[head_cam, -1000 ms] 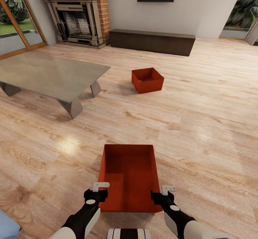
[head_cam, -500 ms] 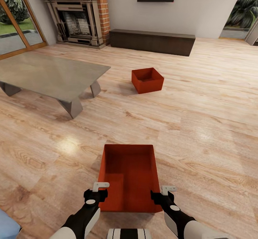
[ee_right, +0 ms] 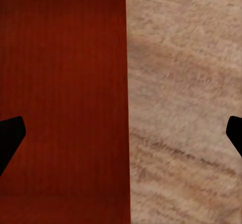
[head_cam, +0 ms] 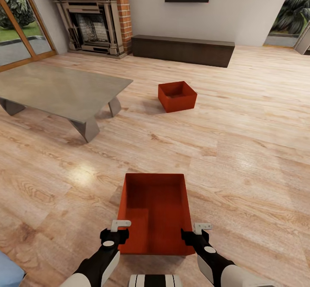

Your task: Move the two storage containers from the living room to the garage. In the garage, place one container on the floor and stack the other container on top of it (either order is fine).

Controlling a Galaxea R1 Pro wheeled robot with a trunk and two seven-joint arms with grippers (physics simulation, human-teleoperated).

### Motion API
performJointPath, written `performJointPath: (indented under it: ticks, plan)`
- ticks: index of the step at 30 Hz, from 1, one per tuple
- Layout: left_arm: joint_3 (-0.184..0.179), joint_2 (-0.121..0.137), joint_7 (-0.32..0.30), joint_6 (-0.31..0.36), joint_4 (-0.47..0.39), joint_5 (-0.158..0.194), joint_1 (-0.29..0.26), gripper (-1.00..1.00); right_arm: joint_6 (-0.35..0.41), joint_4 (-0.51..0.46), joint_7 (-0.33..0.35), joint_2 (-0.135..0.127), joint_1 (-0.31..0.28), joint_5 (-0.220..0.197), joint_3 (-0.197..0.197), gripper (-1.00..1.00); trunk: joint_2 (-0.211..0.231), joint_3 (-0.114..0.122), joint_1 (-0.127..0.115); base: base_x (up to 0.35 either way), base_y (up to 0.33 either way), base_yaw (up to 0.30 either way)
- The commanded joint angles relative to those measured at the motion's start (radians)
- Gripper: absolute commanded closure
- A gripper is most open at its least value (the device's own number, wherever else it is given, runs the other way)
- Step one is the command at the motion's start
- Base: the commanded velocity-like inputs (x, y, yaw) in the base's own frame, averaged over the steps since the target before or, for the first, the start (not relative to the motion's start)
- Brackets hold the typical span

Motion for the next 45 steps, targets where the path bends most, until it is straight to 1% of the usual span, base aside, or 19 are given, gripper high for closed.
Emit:
performJointPath:
  ticks: [1,8,25,26,27,36,45]
  plan:
    - [-0.008,0.002,0.007,0.005,-0.001,0.01,0.0,-1.0,-0.003,0.001,-0.003,0.0,-0.001,-0.007,0.006,-1.0,0.0,-0.001,0.0,0.0,0.0,0.0]
    - [-0.01,0.005,0.005,0.005,0.0,0.012,0.0,-1.0,-0.003,0.001,-0.003,0.0,0.0,-0.005,0.006,-1.0,0.0,-0.001,0.0,0.0,0.0,0.0]
    - [-0.01,0.005,0.005,0.005,-0.001,0.012,0.0,-1.0,-0.003,0.001,-0.003,0.0,0.0,-0.003,0.006,-1.0,0.0,-0.001,0.0,0.0,0.0,0.0]
    - [-0.009,0.004,0.005,0.005,-0.001,0.012,0.0,-1.0,-0.003,0.001,-0.003,0.0,0.0,-0.003,0.006,1.0,0.0,-0.001,0.0,0.0,0.0,0.0]
    - [-0.009,0.004,0.005,0.006,0.0,0.013,0.0,1.0,-0.003,0.001,-0.003,0.0,0.0,-0.002,0.006,1.0,0.0,-0.001,0.0,0.0,0.0,0.0]
    - [-0.008,0.005,0.005,0.006,-0.017,0.011,0.0,1.0,-0.003,0.001,-0.003,-0.001,0.0,-0.001,0.006,1.0,0.0,-0.001,0.0,0.0,0.0,0.0]
    - [-0.008,0.001,0.007,0.006,-0.017,0.011,0.0,1.0,-0.003,0.001,-0.003,0.0,0.0,-0.001,0.006,1.0,0.0,-0.001,0.0,0.0,0.0,0.0]
